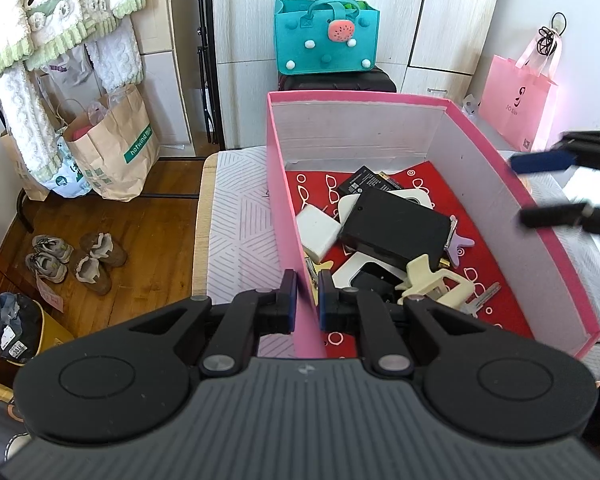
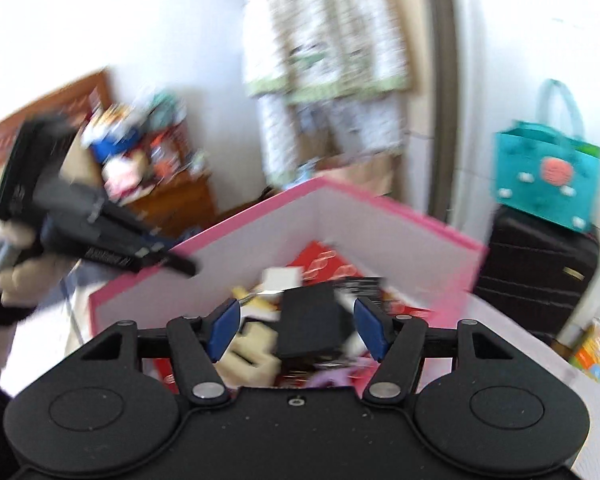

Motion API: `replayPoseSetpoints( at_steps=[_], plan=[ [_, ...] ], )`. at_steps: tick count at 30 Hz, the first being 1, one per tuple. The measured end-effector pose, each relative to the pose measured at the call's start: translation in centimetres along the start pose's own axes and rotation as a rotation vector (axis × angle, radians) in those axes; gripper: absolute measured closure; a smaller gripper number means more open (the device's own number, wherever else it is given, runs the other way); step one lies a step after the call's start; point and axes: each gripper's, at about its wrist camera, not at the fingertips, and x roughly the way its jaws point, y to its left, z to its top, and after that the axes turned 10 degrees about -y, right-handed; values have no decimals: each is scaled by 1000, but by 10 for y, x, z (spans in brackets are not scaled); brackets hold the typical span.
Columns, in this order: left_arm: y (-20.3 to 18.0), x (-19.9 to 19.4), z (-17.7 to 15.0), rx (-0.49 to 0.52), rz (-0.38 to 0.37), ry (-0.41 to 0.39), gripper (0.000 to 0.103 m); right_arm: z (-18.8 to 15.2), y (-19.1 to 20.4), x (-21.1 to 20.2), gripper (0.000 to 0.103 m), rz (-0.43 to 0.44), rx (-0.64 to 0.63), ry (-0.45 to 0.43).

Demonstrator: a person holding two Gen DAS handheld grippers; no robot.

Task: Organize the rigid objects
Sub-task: 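Carry the cream claw clip into the pink box and release it, then grasp the peach round tape-measure case with the right gripper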

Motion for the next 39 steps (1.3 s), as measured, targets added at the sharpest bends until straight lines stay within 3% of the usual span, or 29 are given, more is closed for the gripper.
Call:
replayPoseSetpoints(
  at_steps=[8,12,17,25,39],
  plan=[
    [1,-1,0,-6,-3,-3,94,-26,-72,-45,30,-303,121,-42],
    [2,-1,0,-15,-2,-3,94,-47,-103,-50,26,-401,154,-30],
    [2,-1,0,-19,0,-3,94,-75,-130,-39,26,-415,197,19],
    [0,-1,-1,-21,2,-2,94,-105,-139,-4,21,-453,171,87],
    [7,-2,-4,-42,-9,-13,93,-109,-152,25,14,-492,143,59]
  ],
)
